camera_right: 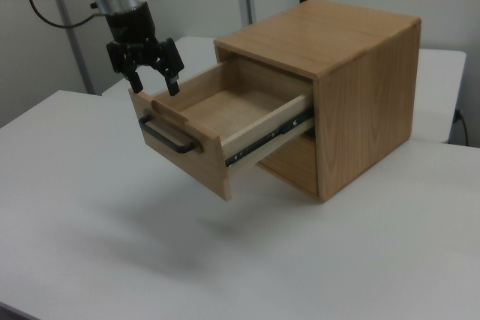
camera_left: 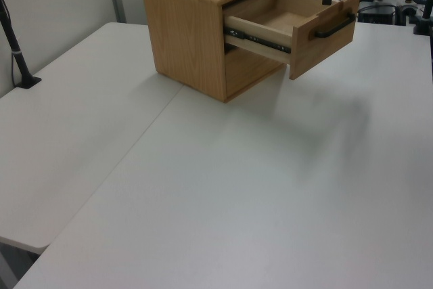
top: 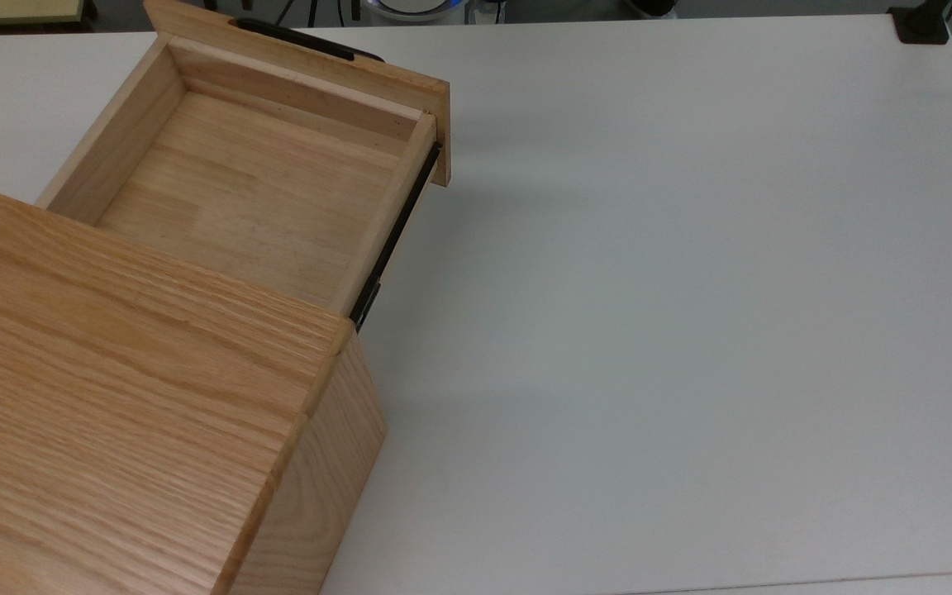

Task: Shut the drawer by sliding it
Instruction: 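Lower the gripper down in front of the open drawer's front panel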

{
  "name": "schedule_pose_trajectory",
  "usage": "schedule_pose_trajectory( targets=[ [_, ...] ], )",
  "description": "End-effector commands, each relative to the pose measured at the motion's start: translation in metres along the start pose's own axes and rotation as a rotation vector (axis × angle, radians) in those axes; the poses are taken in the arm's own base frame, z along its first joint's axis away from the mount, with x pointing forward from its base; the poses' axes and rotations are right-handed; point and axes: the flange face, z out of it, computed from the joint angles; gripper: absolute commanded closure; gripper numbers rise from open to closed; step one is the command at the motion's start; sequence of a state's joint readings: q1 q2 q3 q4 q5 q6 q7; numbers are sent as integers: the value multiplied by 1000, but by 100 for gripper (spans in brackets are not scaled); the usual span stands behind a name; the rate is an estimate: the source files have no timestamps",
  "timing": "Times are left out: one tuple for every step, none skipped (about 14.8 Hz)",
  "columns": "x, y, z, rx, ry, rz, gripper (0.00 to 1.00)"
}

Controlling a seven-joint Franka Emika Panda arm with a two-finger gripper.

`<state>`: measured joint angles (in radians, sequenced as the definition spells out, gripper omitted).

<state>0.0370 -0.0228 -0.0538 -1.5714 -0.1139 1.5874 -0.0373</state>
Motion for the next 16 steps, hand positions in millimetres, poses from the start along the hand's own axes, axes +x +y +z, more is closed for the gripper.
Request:
schedule_pose_trajectory(
  targets=[
    [-4, -4, -7, 14, -18, -2, 0],
    [-4, -4, -8, 15, -16, -2, 0],
    [-4, -4, -7, 15, -18, -3, 0],
    [-4, -4, -8, 15, -16, -3, 0],
    [-5, -3, -8, 15, -16, -2, 0],
    [-5, -3, -8, 14, -16, -3, 0],
    [-4, -4, -8, 15, -16, -3, 0],
    [-5, -4, -7, 16, -19, -3, 0],
    [-5, -4, -6, 16, -24, -3, 0],
    [-7, -4, -6, 15, -36, -5, 0],
    [-9, -4, -7, 17, -42, -11, 0],
    [-11, -3, -8, 16, -45, -13, 0],
    [-15, -1, -12, 18, -50, -17, 0],
    [-20, 1, -10, 19, -63, -33, 0],
    [-26, 3, -14, 21, -61, -60, 0],
    [-34, 4, -17, 21, -72, -93, 0]
  ],
)
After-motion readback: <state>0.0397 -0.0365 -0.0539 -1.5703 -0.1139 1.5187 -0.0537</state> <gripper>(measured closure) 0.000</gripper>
